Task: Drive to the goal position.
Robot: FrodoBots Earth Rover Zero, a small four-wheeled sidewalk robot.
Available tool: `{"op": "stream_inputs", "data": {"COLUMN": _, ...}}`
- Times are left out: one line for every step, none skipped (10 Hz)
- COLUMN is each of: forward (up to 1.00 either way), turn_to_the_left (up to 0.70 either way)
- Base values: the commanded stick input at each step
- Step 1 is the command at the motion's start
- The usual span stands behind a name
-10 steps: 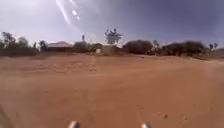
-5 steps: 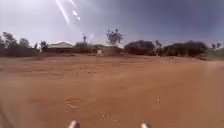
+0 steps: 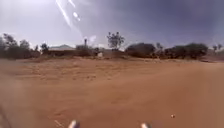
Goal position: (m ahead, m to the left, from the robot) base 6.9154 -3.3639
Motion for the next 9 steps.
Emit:
{"op": "stream_inputs", "data": {"forward": 0.70, "turn_to_the_left": 0.00}}
{"op": "stream_inputs", "data": {"forward": 0.70, "turn_to_the_left": 0.00}}
{"op": "stream_inputs", "data": {"forward": 0.70, "turn_to_the_left": 0.00}}
{"op": "stream_inputs", "data": {"forward": 0.70, "turn_to_the_left": 0.00}}
{"op": "stream_inputs", "data": {"forward": 0.70, "turn_to_the_left": 0.00}}
{"op": "stream_inputs", "data": {"forward": 0.70, "turn_to_the_left": 0.00}}
{"op": "stream_inputs", "data": {"forward": 0.70, "turn_to_the_left": 0.00}}
{"op": "stream_inputs", "data": {"forward": 0.70, "turn_to_the_left": 0.00}}
{"op": "stream_inputs", "data": {"forward": 0.70, "turn_to_the_left": 0.00}}
